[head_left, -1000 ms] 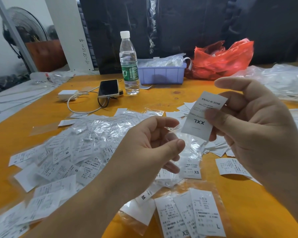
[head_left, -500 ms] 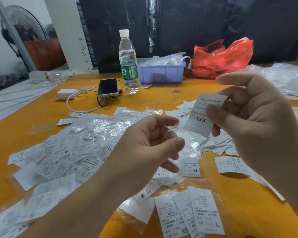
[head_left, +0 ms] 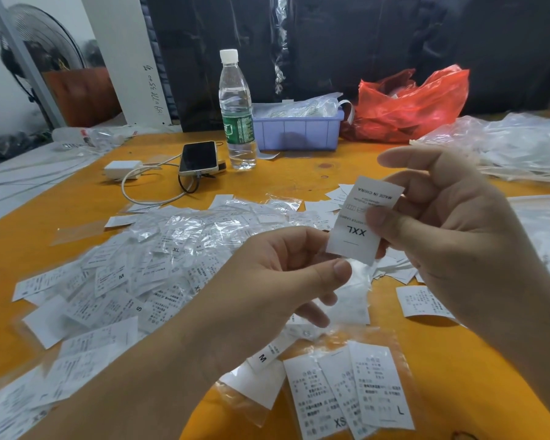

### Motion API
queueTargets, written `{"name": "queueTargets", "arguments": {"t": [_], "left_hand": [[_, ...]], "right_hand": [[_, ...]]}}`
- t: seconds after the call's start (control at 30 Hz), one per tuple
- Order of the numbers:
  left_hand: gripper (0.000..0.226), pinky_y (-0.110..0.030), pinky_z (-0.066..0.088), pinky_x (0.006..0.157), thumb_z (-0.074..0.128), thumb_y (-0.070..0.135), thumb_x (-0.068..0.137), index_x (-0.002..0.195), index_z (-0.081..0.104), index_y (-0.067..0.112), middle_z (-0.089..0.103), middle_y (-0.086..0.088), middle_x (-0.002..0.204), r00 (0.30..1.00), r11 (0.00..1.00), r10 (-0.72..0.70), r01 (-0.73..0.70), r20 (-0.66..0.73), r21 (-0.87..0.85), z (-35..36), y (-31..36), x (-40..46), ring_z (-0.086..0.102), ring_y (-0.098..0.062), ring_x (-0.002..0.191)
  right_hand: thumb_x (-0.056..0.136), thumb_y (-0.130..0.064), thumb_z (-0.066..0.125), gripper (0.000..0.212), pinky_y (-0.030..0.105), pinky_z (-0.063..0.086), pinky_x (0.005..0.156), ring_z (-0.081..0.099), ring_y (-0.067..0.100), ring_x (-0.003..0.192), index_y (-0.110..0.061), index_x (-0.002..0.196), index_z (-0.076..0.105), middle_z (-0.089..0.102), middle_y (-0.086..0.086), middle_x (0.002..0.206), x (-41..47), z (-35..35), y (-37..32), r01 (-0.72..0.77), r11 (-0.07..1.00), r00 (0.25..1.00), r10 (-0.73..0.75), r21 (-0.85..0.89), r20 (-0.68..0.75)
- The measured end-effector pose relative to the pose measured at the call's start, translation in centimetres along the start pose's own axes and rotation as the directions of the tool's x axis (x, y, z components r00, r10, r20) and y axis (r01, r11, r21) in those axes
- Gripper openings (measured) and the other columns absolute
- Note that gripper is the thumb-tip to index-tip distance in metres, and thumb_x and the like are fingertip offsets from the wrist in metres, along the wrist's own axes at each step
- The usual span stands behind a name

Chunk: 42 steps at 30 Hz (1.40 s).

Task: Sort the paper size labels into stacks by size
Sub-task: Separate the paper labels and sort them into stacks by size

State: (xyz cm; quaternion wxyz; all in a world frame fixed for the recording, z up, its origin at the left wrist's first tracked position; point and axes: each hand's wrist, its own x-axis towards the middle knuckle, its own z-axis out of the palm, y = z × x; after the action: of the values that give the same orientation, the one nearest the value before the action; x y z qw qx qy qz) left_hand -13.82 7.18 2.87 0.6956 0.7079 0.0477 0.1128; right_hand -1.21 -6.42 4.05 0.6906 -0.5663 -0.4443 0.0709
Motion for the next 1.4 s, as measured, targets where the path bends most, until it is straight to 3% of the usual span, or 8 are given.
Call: {"name": "queueTargets", "arguments": {"t": [0.3, 0.43, 0.5, 0.83, 1.03, 1.13, 1.27, 1.4], "left_hand": [[0.018, -0.021, 0.049, 0.052, 0.061, 0.022, 0.082, 0.081, 0.076, 0.011, 0.064, 0.0, 0.067, 0.996, 0.996, -0.071, 0.074, 0.058, -0.054, 0.2, 0.4, 0.1, 0.057, -0.011, 0.057], [0.017, -0.02, 0.047, 0.052, 0.062, 0.024, 0.082, 0.08, 0.076, 0.014, 0.063, 0.001, 0.065, 0.997, 0.998, -0.057, 0.057, 0.05, -0.007, 0.2, 0.5, -0.1, 0.056, -0.01, 0.057], [0.016, -0.019, 0.046, 0.051, 0.065, 0.026, 0.08, 0.077, 0.076, 0.013, 0.063, 0.001, 0.063, 0.999, 0.999, -0.041, 0.041, 0.025, 0.029, 0.1, 0.5, -0.1, 0.056, -0.009, 0.055], [0.013, -0.018, 0.047, 0.053, 0.074, 0.032, 0.072, 0.07, 0.072, 0.019, 0.06, 0.005, 0.056, 1.0, 0.992, 0.001, -0.001, 0.004, 0.129, -0.1, 0.8, -0.3, 0.052, -0.008, 0.049], [0.011, -0.019, 0.045, 0.051, 0.076, 0.031, 0.069, 0.069, 0.072, 0.02, 0.061, 0.001, 0.062, 0.999, 0.991, -0.028, 0.023, 0.036, 0.131, -0.1, 0.8, -0.2, 0.051, -0.009, 0.053], [0.013, -0.018, 0.045, 0.051, 0.077, 0.037, 0.066, 0.065, 0.071, 0.025, 0.062, 0.0, 0.065, 0.999, 0.989, -0.029, 0.024, 0.037, 0.146, -0.2, 0.9, -0.3, 0.051, -0.007, 0.051], [0.021, -0.017, 0.046, 0.052, 0.076, 0.045, 0.06, 0.065, 0.071, 0.026, 0.064, -0.005, 0.071, 0.998, 0.984, -0.039, 0.031, 0.047, 0.174, -0.2, 0.9, -0.4, 0.052, -0.006, 0.051], [0.023, -0.017, 0.045, 0.052, 0.076, 0.044, 0.062, 0.071, 0.073, 0.024, 0.062, 0.006, 0.063, 0.998, 0.981, -0.029, 0.018, 0.053, 0.193, -0.4, 0.6, -0.3, 0.053, -0.005, 0.053]], "right_hand": [[0.083, 0.005, 0.067, 0.039, 0.032, 0.059, 0.063, 0.068, 0.022, 0.072, -0.022, 0.109, 0.056, 0.069, 0.001, 0.08, -0.1, 0.3, 0.1, -0.021, 1.0, 1.0, 0.021, -0.003, 0.007], [0.064, -0.007, 0.083, 0.057, 0.028, 0.058, 0.063, 0.07, 0.022, 0.077, -0.02, 0.112, 0.055, 0.073, 0.006, 0.082, -0.2, 0.2, -0.4, -0.134, 0.982, 0.989, 0.125, 0.133, 0.075], [0.051, -0.009, 0.079, 0.066, 0.025, 0.056, 0.058, 0.069, 0.02, 0.071, -0.015, 0.113, 0.057, 0.073, 0.008, 0.08, -0.1, 0.2, -0.5, -0.233, 0.949, 0.971, 0.213, 0.215, 0.109], [0.057, -0.004, 0.072, 0.05, 0.021, 0.046, 0.045, 0.063, 0.019, 0.06, -0.01, 0.106, 0.06, 0.072, 0.011, 0.075, 0.7, -0.8, -1.3, -0.333, 0.927, 0.93, 0.293, 0.174, 0.222], [0.053, 0.002, 0.084, 0.056, 0.022, 0.046, 0.046, 0.058, 0.026, 0.062, -0.01, 0.103, 0.063, 0.071, 0.016, 0.078, 1.0, -1.3, -1.4, -0.361, 0.926, 0.88, 0.298, 0.112, 0.369], [0.05, 0.004, 0.085, 0.053, 0.022, 0.045, 0.042, 0.054, 0.03, 0.058, -0.013, 0.097, 0.067, 0.069, 0.016, 0.075, 1.1, -1.6, -1.4, -0.378, 0.92, 0.87, 0.315, 0.103, 0.38], [0.063, -0.001, 0.073, 0.036, 0.021, 0.041, 0.038, 0.05, 0.017, 0.043, -0.009, 0.097, 0.067, 0.067, 0.014, 0.071, 1.2, -1.7, -1.3, -0.398, 0.912, 0.861, 0.334, 0.101, 0.384], [0.064, 0.001, 0.07, 0.033, 0.019, 0.04, 0.038, 0.048, 0.017, 0.042, -0.011, 0.095, 0.066, 0.068, 0.013, 0.07, 1.2, -1.8, -1.4, -0.366, 0.929, 0.873, 0.327, 0.045, 0.362]]}}
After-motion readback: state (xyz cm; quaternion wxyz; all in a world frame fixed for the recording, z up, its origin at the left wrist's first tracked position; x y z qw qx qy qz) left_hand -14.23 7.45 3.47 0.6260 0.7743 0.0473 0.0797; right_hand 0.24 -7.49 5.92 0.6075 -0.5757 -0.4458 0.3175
